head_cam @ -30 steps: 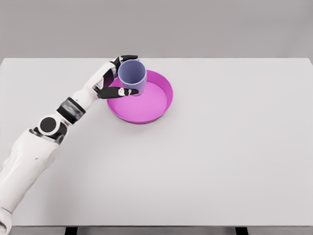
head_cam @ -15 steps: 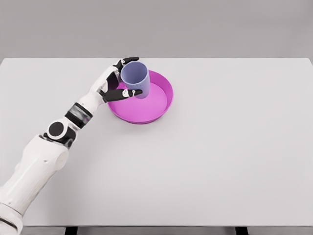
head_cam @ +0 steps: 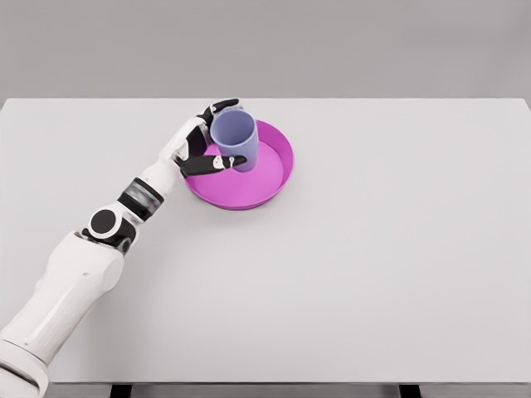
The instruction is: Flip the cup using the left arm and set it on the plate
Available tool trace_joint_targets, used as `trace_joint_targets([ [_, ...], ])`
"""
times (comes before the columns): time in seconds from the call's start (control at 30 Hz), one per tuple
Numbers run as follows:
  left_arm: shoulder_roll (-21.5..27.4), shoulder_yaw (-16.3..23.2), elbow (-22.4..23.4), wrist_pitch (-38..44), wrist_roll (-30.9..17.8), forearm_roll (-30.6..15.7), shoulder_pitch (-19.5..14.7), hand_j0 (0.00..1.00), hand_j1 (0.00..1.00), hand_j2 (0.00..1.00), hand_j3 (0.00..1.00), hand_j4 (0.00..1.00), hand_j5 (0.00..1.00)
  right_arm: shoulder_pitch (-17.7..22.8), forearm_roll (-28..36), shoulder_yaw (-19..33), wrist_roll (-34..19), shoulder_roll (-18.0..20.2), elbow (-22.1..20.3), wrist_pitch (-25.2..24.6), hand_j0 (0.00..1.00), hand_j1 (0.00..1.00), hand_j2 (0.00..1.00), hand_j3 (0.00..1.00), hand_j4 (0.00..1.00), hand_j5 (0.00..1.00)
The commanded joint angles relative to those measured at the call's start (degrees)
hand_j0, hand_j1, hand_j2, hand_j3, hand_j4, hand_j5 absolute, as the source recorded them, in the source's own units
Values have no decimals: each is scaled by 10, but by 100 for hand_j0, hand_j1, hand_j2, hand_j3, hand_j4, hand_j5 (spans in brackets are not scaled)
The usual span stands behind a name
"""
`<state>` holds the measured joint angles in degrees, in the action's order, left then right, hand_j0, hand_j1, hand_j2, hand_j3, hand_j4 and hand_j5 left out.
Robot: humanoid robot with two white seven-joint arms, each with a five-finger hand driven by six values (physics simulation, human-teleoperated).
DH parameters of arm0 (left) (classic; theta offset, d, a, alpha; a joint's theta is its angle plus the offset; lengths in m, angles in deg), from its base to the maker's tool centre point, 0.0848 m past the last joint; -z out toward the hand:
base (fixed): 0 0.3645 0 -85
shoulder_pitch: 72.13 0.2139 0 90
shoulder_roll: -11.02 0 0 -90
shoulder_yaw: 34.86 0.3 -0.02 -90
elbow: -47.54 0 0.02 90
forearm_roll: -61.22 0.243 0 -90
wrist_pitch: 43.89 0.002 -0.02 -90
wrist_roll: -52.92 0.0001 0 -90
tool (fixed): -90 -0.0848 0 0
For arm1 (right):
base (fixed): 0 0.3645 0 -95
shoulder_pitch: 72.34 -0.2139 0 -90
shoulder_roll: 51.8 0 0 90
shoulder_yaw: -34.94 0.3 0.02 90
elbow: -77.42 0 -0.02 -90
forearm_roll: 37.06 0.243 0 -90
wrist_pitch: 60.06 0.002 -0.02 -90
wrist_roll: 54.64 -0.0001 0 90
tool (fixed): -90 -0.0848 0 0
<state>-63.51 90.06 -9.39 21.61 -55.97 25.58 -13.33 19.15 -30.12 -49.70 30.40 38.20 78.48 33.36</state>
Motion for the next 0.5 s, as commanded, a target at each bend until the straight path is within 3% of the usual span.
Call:
trace_joint_targets([
  [0.0, 0, 0, 0, 1, 0, -1, 0, 100, 100, 100, 100, 100, 100, 0, 0, 0, 0, 0, 0, 0, 100, 100, 100, 100, 100, 100],
  [0.47, 7, 0, -3, -1, 1, 3, 0, 100, 100, 100, 100, 100, 100, 0, 0, 0, 0, 0, 0, 0, 100, 100, 100, 100, 100, 100],
])
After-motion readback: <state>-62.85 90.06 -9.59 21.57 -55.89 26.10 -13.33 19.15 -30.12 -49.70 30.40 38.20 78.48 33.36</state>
